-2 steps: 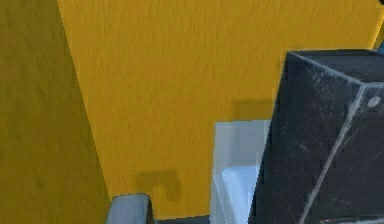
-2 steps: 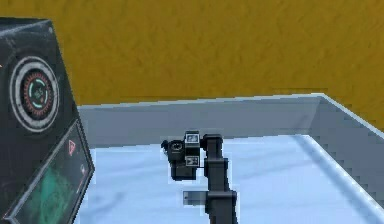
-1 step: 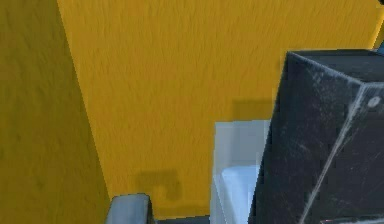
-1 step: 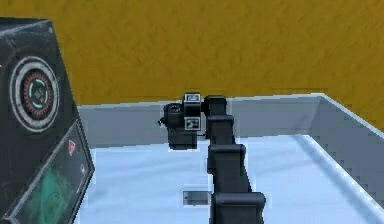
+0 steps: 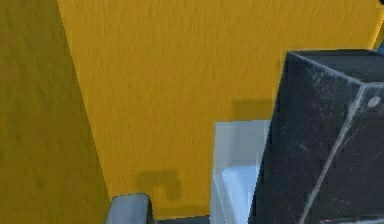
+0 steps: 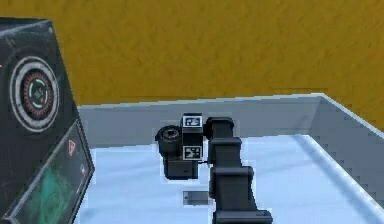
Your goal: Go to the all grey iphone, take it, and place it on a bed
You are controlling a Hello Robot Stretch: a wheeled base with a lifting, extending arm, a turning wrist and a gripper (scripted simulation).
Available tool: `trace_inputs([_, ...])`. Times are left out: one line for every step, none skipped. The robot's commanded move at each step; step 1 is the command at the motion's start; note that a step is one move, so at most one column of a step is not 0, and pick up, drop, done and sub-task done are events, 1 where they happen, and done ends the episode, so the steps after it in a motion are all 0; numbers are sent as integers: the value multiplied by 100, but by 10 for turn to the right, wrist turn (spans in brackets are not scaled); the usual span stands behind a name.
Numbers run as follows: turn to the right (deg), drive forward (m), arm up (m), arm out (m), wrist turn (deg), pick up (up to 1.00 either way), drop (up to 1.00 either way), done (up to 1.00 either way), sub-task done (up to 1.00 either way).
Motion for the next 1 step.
trace_inputs([0,0,0,0,0,0,0,100,0])
